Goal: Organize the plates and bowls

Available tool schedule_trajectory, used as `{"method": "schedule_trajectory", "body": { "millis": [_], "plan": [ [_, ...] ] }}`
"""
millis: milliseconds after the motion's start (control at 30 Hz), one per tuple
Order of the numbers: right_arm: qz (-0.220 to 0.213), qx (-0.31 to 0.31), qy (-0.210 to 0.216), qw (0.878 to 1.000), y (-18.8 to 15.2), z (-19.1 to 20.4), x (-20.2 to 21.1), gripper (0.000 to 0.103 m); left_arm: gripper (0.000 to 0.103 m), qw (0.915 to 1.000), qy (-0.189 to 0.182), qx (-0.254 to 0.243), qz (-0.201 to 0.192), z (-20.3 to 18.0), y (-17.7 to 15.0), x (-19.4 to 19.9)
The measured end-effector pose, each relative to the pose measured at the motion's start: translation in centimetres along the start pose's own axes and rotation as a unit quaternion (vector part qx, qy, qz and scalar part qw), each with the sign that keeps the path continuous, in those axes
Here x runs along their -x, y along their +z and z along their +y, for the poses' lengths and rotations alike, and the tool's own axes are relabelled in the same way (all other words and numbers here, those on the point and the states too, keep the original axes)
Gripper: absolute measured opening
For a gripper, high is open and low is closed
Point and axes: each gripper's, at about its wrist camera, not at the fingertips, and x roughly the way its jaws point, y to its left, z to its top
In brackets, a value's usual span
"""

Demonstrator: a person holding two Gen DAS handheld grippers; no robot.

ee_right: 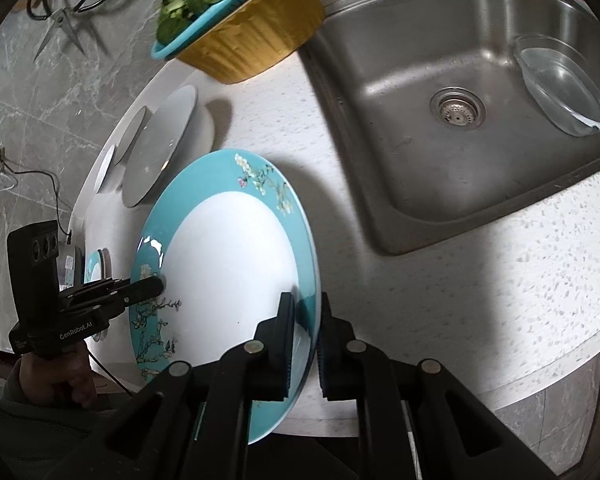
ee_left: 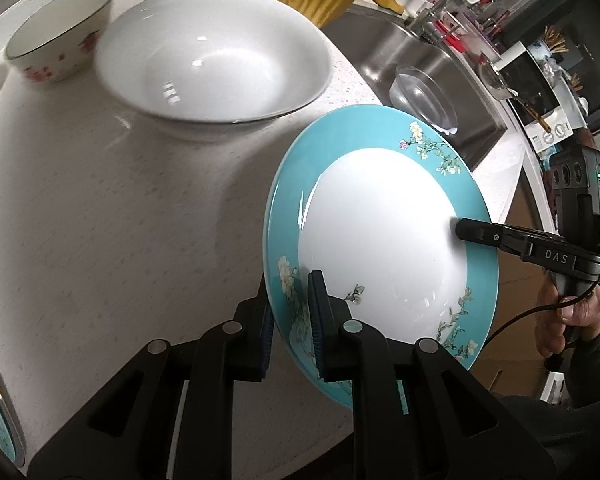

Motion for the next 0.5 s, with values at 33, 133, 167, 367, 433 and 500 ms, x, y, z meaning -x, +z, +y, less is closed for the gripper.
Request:
{"method": "schedule_trajectory", "body": {
  "millis": [33,133,167,367,433,500],
  "plan": [
    [0.001,0.002,0.0,1.0,0.0,0.4,-0.1,0.012,0.014,1.0,-0.001,0.002,-0.001,0.3,-0.2,0.3],
    [0.003,0.009,0.0,1.0,-0.3,2.0,-0.3,0.012,0.014,0.9999,-0.003,0.011,-0.005,1.6,-1.2,1.2],
    [0.004,0.011,0.0,1.0,-0.4,2.4,-0.4,0.012,0.014,0.9999,-0.004,0.013,-0.006,1.9,-1.4,1.5],
    [0.01,0.03,0.004,0.999,-0.8,5.6,-1.1,0.012,0.014,0.9993,-0.005,0.033,-0.019,5.0,-3.2,3.8],
    [0.014,0.039,0.006,0.999,-0.8,7.0,-1.7,0.012,0.014,0.9989,-0.003,0.041,-0.025,6.2,-3.8,4.8],
    [0.017,0.047,0.008,0.999,-0.9,8.2,-2.1,0.012,0.014,0.9983,0.001,0.05,-0.032,7.4,-4.5,5.8]
  ]
}}
